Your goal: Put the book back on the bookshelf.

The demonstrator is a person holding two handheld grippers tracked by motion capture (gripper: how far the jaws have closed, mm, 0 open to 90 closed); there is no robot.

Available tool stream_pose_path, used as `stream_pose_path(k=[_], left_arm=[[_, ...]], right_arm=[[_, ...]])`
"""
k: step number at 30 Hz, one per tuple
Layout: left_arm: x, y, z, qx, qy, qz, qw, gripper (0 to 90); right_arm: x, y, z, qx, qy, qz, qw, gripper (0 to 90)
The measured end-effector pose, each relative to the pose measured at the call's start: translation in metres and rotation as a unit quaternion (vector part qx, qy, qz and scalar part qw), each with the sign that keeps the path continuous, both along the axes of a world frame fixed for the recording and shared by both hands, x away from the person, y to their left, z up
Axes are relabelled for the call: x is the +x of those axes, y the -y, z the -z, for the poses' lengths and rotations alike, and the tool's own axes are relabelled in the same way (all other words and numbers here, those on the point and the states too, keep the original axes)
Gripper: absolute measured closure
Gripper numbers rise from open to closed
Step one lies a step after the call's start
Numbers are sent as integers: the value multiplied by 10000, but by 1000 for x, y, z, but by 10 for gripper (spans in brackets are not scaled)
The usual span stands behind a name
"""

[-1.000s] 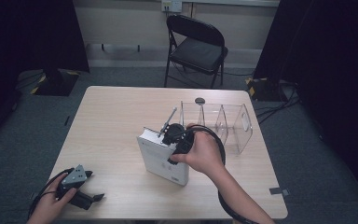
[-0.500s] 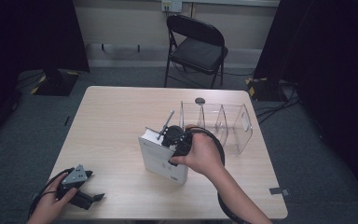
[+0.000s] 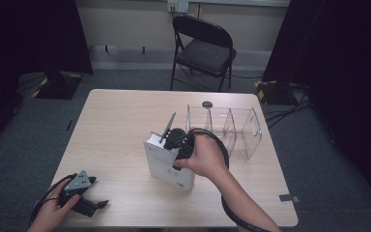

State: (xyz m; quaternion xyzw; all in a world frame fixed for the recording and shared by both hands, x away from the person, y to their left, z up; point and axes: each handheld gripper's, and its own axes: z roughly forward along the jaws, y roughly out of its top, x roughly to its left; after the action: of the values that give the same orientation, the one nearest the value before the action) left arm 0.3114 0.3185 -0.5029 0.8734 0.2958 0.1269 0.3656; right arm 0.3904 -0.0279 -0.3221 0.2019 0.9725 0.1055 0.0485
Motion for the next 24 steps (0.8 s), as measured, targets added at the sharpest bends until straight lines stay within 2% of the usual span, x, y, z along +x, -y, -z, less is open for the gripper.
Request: stream_pose_path(k=[7, 12, 17, 24], left_arm=[[0, 0, 0, -5, 4, -1, 10000, 0], [0, 0, 0, -9, 4, -4, 10000, 0], [0, 0, 0, 5, -8, 5, 10000, 0], [0, 0, 0, 5, -8, 6, 10000, 0]], right_arm=[[-3, 6, -2, 119, -24, 84, 9999, 525], [-5, 17, -15, 275, -7, 141, 9995, 525], [-9, 27, -29, 268, 27, 259, 9993, 525], [-11, 46, -31, 241, -45, 487, 9985, 525]])
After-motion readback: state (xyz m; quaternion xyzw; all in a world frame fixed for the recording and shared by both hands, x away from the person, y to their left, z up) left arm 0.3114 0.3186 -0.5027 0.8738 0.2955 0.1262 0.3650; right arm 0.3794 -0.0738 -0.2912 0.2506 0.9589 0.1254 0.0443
